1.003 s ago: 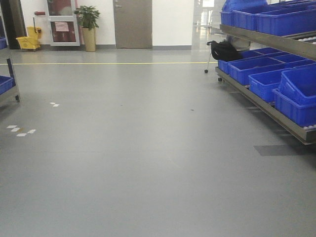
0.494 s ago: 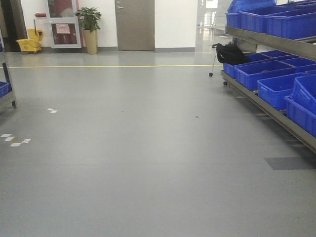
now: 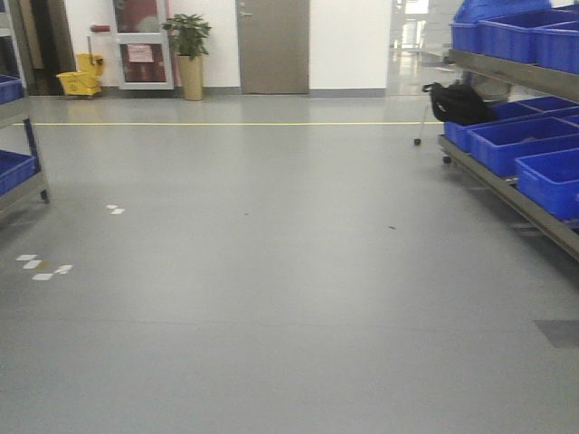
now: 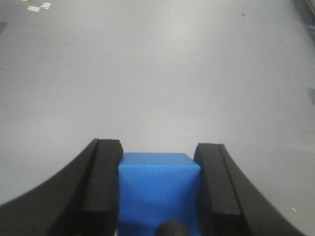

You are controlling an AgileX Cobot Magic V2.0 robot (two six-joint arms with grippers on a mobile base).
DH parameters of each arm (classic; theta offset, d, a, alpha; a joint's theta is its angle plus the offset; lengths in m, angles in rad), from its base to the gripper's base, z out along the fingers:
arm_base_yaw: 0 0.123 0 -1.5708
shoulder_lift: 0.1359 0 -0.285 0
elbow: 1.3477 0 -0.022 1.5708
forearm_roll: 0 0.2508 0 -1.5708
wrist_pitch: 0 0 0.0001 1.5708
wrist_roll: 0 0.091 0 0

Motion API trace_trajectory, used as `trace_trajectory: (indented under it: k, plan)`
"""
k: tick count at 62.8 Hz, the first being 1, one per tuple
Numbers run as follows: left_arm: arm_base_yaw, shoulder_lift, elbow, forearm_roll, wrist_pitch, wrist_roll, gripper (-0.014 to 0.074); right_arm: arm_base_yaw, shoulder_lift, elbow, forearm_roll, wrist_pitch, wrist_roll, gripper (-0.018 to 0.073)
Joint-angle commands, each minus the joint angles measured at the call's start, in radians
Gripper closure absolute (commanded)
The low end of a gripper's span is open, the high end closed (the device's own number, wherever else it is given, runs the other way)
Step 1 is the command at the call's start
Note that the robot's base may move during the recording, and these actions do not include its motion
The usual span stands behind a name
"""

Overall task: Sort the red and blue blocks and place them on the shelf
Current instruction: 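Turn the base toward the blue bin shelf rack and approach it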

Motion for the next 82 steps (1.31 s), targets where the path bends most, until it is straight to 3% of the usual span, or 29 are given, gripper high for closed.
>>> trace_trajectory:
  k: [1,82]
  plan:
    - [0.002,0.005,-0.031,0.003,-0.071,-0.002,0.0472,-0.004,0.006,-0.029,-0.008,-0.078,-0.005,0.0510]
    - [0.002,0.005,-0.031,0.003,-0.071,-0.002,0.0472,-0.004,0.006,-0.029,-0.008,-0.078,-0.005,0.0510]
